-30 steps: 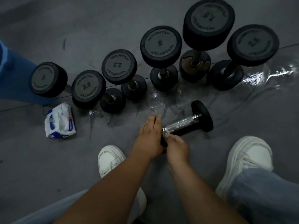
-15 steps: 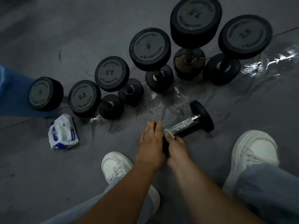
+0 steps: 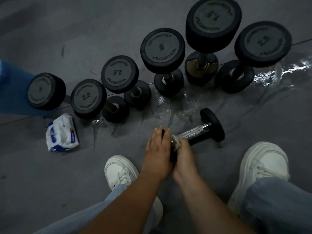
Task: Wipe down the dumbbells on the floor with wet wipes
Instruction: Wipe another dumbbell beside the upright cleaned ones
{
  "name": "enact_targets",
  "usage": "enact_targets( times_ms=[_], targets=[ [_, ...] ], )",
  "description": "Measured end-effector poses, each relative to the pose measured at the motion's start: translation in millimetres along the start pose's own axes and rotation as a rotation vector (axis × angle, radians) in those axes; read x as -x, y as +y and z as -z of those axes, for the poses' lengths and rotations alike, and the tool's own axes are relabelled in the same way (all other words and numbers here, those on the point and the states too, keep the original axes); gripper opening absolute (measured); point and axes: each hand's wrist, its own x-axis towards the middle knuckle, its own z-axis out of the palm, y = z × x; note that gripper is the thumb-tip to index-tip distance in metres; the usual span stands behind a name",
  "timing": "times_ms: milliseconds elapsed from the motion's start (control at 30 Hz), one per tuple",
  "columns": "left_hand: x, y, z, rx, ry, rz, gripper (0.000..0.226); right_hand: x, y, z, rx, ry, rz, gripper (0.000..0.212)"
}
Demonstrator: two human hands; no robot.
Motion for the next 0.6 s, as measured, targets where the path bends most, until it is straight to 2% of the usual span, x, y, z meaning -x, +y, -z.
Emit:
enact_targets(
  times_ms=[167, 267, 433, 533, 600],
  targets=[
    [1, 0, 0, 0.008, -0.013, -0.006, 0.088, 1, -1, 9, 0.045, 0.054, 0.012, 0.021],
    [3, 2, -1, 0.009, -0.018, 0.002, 0.089, 1, -4, 4, 0.103, 0.084, 0.026, 0.017],
    [2, 1, 1, 0.000, -0.008, 0.001, 0.079, -10, -10, -11, 0.252, 0.239, -0.020, 0.031],
    [0, 2, 3, -0.008, -0.038, 0.002, 0.083, -7, -6, -5, 0.160, 0.220, -0.008, 0.035],
    [0, 2, 4, 0.005, -0.022, 0.001, 0.085, -1, 0, 0, 0.066, 0.230, 0.012, 0.051]
  ],
)
